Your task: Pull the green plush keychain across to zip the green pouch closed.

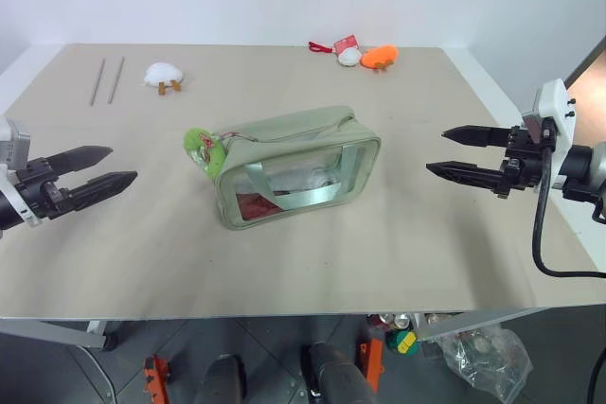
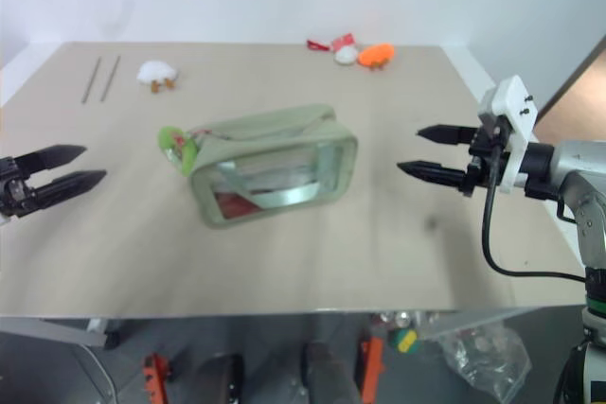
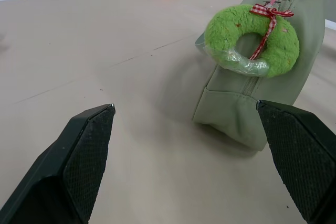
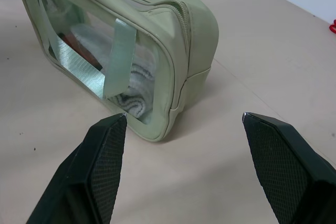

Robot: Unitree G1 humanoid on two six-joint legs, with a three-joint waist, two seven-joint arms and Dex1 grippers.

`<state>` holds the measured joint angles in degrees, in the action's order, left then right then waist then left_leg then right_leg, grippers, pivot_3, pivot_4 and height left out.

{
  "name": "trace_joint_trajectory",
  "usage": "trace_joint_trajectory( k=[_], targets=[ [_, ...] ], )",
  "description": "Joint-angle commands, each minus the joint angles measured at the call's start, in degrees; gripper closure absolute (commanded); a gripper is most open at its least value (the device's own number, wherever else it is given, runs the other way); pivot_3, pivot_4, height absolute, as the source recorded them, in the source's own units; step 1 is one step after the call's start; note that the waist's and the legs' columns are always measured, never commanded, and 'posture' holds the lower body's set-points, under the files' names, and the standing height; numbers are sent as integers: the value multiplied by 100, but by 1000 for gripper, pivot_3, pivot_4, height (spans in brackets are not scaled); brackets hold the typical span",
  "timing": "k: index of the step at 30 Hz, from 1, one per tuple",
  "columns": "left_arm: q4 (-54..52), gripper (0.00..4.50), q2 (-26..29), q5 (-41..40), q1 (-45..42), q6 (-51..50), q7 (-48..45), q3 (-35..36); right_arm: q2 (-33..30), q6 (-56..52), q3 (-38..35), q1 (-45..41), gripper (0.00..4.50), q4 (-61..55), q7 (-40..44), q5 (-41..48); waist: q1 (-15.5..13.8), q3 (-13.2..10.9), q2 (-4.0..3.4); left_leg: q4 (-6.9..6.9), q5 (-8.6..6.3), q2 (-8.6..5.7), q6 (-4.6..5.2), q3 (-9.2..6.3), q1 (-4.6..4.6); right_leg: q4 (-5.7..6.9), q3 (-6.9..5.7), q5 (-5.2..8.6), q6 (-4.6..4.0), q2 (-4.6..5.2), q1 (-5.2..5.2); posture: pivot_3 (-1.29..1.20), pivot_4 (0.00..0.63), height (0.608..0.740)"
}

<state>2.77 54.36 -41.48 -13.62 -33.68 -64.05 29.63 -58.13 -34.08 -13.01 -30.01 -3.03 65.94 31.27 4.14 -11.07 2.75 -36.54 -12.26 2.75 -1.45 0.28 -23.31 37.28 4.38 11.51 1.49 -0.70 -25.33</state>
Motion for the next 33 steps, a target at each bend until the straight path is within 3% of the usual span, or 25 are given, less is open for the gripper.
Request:
trace_joint_trajectory(
  k=[1,6,11,15,23,33],
  targets=[
    [-108,32,51,-218,-209,-92,75,197,-76,165,61,-230,865,-136,56,-56,0,0,0,0,0,0,0,0,0,0,0,0,0,0,0,0,150,740],
    [-359,32,-6,-798,-1016,-412,342,212,173,257,616,-1222,865,-74,76,-185,17,-2,-3,-8,1,1,0,1,1,3,0,-5,-7,-1,0,0,150,740],
    [-888,32,43,-742,-1455,-410,192,-391,679,5,1301,-2584,865,155,103,-345,25,-3,-5,-7,1,1,-1,6,3,4,2,-13,4,-1,0,0,150,740],
    [-1072,32,8,-718,-1859,-376,90,-826,1065,228,2179,-3312,865,168,654,-701,12,-3,-5,-3,0,0,-1,-4,-8,4,-1,-3,2,-3,-6,0,150,740],
    [-1661,32,-207,-911,-1844,-474,80,-1107,1627,1395,3269,-3669,865,717,1568,-1620,5,-3,-5,-3,-2,0,2,-12,-13,5,-6,0,-1,-2,-6,0,150,740],
    [-2050,32,-258,-1099,-1740,-570,143,-1232,2271,2288,3501,-4027,865,1580,1772,-2361,4,-3,-5,-12,1,0,-3,-21,-5,34,-14,2,-7,-5,-6,0,150,740]
  ],
)
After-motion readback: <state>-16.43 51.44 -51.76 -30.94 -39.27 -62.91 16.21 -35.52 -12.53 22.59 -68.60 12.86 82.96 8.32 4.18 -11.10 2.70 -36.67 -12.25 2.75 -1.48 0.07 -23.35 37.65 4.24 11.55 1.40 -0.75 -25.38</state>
